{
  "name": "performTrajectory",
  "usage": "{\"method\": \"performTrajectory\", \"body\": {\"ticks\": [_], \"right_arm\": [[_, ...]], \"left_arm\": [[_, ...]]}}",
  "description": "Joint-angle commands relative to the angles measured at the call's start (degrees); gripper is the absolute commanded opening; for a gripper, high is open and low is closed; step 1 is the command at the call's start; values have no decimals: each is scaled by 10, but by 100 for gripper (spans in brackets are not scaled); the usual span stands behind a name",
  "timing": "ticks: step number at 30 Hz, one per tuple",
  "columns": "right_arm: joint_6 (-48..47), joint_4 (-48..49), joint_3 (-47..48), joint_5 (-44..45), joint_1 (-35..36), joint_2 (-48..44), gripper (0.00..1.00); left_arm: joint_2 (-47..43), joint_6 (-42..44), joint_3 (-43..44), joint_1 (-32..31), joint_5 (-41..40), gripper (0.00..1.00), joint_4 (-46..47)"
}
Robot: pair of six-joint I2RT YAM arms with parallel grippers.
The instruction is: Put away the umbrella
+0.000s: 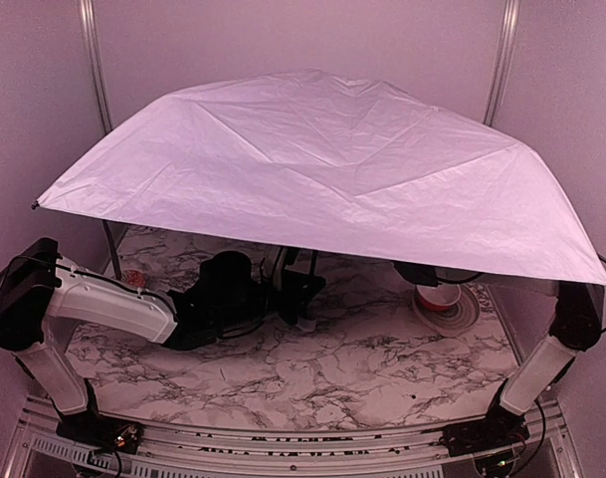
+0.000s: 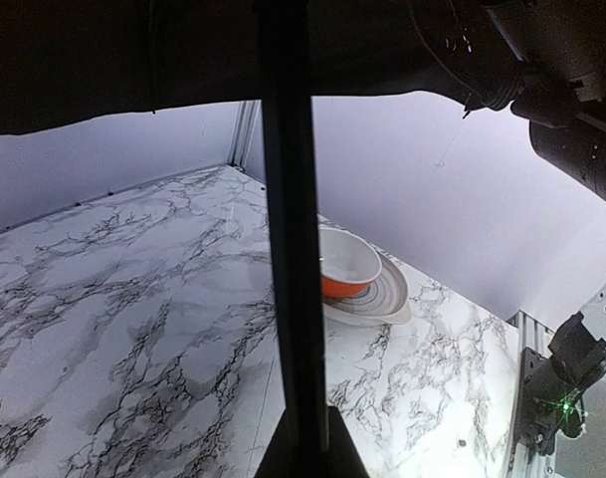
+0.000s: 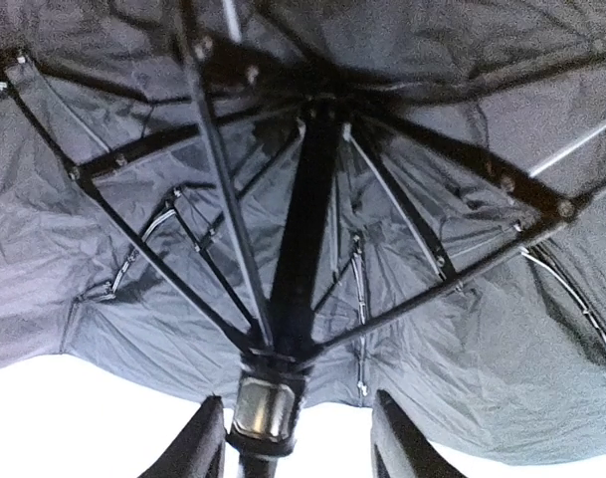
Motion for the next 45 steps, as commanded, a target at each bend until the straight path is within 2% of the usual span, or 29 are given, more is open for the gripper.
{"method": "performTrajectory", "body": {"ticks": [1,4,7,9,11,14,18,23,28,34,41,45], "right_arm": [[-10,-2,30,18,5,-3,46],[-15,-6,37,25,5,-4,48],[-17,-9,41,26,5,-3,44],[-17,-9,41,27,5,-4,36],[-17,-11,38,24,5,-5,23],[-20,-21,32,25,5,-9,13],[-33,-76,23,1,7,-19,11],[-56,-166,3,-88,24,-28,10],[-119,-164,-83,-100,61,-38,11],[-92,-171,-122,-117,69,-34,10],[-77,-175,-149,-112,73,-13,10],[-77,-181,-153,-108,88,1,10]], "left_arm": [[-9,21,19,-3,1,0,35],[-9,20,17,-3,5,0,35],[-10,20,17,-3,5,0,35],[-9,20,16,-3,4,0,35],[-11,20,13,-3,2,0,35],[-17,23,7,-3,-3,0,35],[-39,47,0,2,-11,0,36],[-76,95,-13,7,-20,0,37],[-100,123,-8,7,-16,0,48],[-115,155,-13,7,-30,0,93],[-103,191,-27,7,-77,0,203],[-97,193,-18,7,-70,0,235]]}}
